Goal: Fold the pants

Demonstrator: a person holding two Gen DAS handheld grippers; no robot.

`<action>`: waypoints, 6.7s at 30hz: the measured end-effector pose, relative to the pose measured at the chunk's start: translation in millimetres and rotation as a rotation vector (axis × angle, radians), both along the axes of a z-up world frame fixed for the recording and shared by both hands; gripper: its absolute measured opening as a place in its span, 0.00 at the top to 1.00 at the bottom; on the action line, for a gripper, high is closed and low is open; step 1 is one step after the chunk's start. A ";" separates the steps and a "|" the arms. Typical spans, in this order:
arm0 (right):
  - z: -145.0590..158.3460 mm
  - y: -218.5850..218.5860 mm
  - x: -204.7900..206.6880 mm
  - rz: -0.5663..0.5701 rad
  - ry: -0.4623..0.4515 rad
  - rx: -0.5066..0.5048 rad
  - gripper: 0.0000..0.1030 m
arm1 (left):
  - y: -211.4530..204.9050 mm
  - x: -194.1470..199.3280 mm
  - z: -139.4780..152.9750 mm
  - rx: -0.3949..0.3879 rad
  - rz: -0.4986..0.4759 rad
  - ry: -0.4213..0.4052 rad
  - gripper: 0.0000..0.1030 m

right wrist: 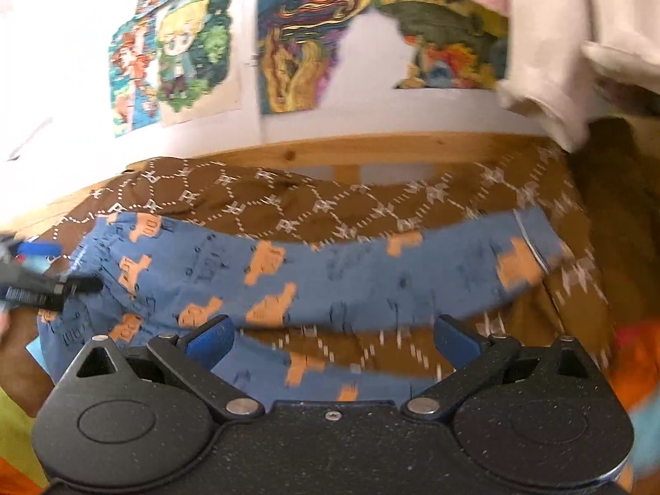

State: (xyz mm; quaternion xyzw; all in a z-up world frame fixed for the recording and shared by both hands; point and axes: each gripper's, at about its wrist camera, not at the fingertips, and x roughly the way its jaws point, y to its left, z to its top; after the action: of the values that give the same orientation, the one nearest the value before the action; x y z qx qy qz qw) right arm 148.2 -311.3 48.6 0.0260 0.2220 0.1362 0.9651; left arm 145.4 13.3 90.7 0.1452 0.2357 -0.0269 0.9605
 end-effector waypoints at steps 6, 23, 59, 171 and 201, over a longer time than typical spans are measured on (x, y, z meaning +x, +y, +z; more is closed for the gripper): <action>13.1 -9.2 75.3 0.159 0.039 -0.096 0.01 | 3.7 81.3 19.8 0.060 -0.048 0.036 0.00; -4.3 -19.2 319.7 0.553 0.404 -0.326 0.14 | 28.1 208.2 -29.5 0.166 -0.306 0.288 0.15; -8.3 34.3 366.5 0.344 0.133 -0.623 1.00 | 14.2 251.5 -32.2 0.284 -0.074 0.225 0.99; -65.3 120.5 -92.8 0.414 0.069 -0.478 0.95 | 70.5 -35.8 -100.8 0.630 -0.575 0.160 0.82; -73.5 128.1 -98.0 0.477 0.101 -0.545 0.99 | 68.0 -33.1 -94.7 0.683 -0.597 0.250 0.77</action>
State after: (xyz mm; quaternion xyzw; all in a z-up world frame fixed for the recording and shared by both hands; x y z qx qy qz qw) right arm 50.2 -183.2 -24.9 -0.2781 0.2972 0.2919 0.8655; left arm 112.3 81.3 -3.9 0.5100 0.2927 -0.2401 0.7723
